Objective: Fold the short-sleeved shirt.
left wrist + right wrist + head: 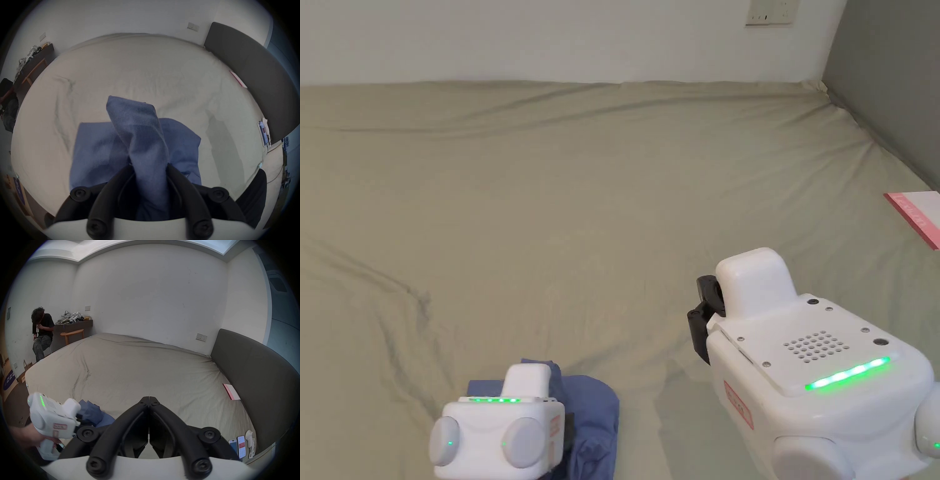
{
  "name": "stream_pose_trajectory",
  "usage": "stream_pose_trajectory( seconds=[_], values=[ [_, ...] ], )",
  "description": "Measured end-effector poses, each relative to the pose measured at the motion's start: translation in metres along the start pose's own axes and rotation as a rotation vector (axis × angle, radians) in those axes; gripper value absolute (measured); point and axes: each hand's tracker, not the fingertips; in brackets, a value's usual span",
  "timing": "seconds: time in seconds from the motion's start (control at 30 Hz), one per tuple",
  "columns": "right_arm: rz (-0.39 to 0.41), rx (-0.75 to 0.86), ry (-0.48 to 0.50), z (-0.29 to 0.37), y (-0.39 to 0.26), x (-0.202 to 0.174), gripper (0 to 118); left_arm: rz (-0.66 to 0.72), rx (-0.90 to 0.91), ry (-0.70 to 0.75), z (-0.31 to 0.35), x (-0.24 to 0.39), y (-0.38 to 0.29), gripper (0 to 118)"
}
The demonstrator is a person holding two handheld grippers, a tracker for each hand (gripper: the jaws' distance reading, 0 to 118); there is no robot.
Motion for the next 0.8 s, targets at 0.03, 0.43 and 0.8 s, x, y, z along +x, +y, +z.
stream_pose_trajectory(
  seconds=[0.03,0.43,0.8],
  values=[
    [-0.003,-0.003,-0.001,-0.001,-0.001,0.002,1,0.011,0.004,0.011,-0.005,0.003,-0.001,14],
    [-0.032,-0.011,-0.025,-0.001,-0.006,0.016,1,0.303,0.163,-0.429,0.019,-0.029,0.014,95],
    [-0.018,-0.005,-0.019,0.005,-0.006,0.007,1,-0.179,0.285,0.049,0.025,-0.021,-0.022,0]
  ],
)
